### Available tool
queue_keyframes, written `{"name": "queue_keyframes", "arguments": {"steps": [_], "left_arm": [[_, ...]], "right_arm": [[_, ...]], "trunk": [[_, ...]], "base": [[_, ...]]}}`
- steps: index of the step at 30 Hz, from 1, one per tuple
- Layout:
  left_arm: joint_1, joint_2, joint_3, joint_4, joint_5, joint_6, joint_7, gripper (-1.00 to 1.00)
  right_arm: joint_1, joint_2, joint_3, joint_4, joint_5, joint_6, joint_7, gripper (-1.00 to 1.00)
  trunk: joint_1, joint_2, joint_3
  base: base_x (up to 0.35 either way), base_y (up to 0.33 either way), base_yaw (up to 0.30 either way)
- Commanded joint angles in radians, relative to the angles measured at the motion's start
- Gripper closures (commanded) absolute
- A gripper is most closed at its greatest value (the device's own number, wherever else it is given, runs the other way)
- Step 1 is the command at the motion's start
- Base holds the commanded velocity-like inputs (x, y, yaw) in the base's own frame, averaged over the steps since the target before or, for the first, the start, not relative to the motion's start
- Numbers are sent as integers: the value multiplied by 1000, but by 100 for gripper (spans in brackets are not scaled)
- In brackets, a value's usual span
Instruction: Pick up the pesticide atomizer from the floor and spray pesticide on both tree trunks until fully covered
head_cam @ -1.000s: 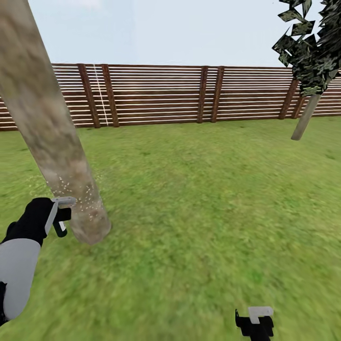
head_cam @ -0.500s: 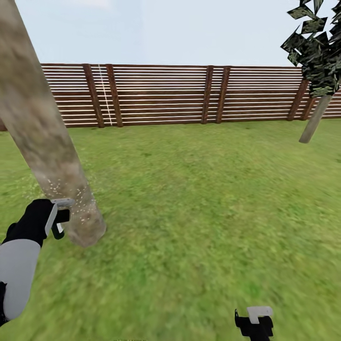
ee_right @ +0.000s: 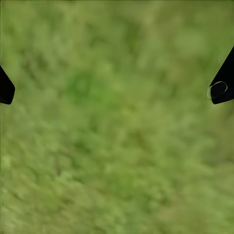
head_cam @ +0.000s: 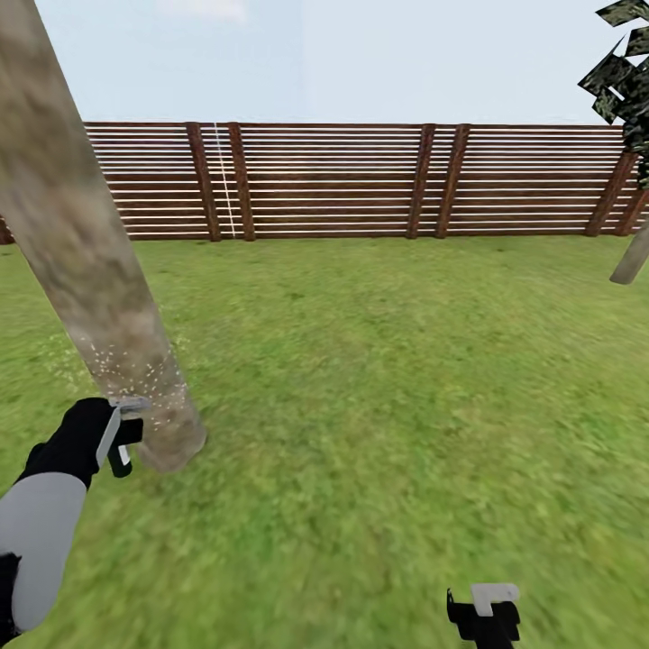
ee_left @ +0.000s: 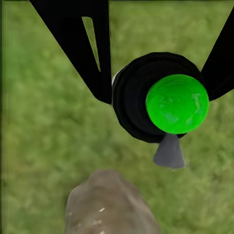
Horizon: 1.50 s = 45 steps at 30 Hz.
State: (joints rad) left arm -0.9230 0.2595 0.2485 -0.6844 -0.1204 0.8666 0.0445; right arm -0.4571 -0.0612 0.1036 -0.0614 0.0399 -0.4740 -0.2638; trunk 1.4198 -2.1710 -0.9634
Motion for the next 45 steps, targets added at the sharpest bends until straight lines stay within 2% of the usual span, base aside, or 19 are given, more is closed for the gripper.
{"name": "queue_keyframes", "arguments": {"steps": [1,3,4,5,7,14,24,27,32,40,42,43,44,45], "left_arm": [[2,0,0,10,-3,-1,-1,100],[12,4,1,49,-6,-4,-1,100],[29,6,3,66,-8,-29,-1,100],[51,10,4,78,-9,-82,-1,100],[77,13,7,85,-10,-124,-2,100],[134,18,11,87,-8,-150,0,100],[138,16,12,92,-5,-150,2,100],[138,15,12,129,-5,-216,3,100],[138,15,12,133,-2,-231,3,100],[136,5,6,125,2,-238,-5,100],[154,9,4,135,0,-285,-13,100],[185,9,0,137,-2,-331,-19,100],[218,10,-10,138,-5,-380,-39,100],[270,16,-45,138,-11,-460,-121,100]], "right_arm": [[0,0,0,0,0,0,0,-100],[0,0,0,0,0,0,0,-100],[0,0,0,0,0,0,0,-100],[0,0,0,0,0,0,0,-100],[0,0,-1,0,0,0,1,-100],[0,0,-1,0,0,0,2,-100],[0,-1,-1,-1,-1,0,0,-100],[0,-1,-1,-1,-2,0,0,-100],[0,-1,-1,0,-2,0,0,-100],[0,0,-1,-2,-2,0,0,-100],[0,-1,0,-2,0,1,4,-100],[0,-1,5,-2,2,2,7,-100],[0,-1,30,-4,11,2,18,-100],[0,1,127,-11,62,3,77,-100]], "trunk": [[0,0,0],[0,0,0],[0,0,0],[0,0,0],[0,0,0],[0,0,3],[0,0,3],[0,0,3],[0,0,3],[0,0,4],[0,0,4],[0,0,4],[0,0,4],[0,0,4]], "base": [[31,-20,1],[13,-8,1],[5,-3,0],[2,-1,0],[1,0,0],[0,42,-192],[0,314,-16],[-186,304,0],[-161,305,0],[110,239,-81],[6,11,-22],[2,4,-7],[1,2,-4],[0,1,-1]]}}
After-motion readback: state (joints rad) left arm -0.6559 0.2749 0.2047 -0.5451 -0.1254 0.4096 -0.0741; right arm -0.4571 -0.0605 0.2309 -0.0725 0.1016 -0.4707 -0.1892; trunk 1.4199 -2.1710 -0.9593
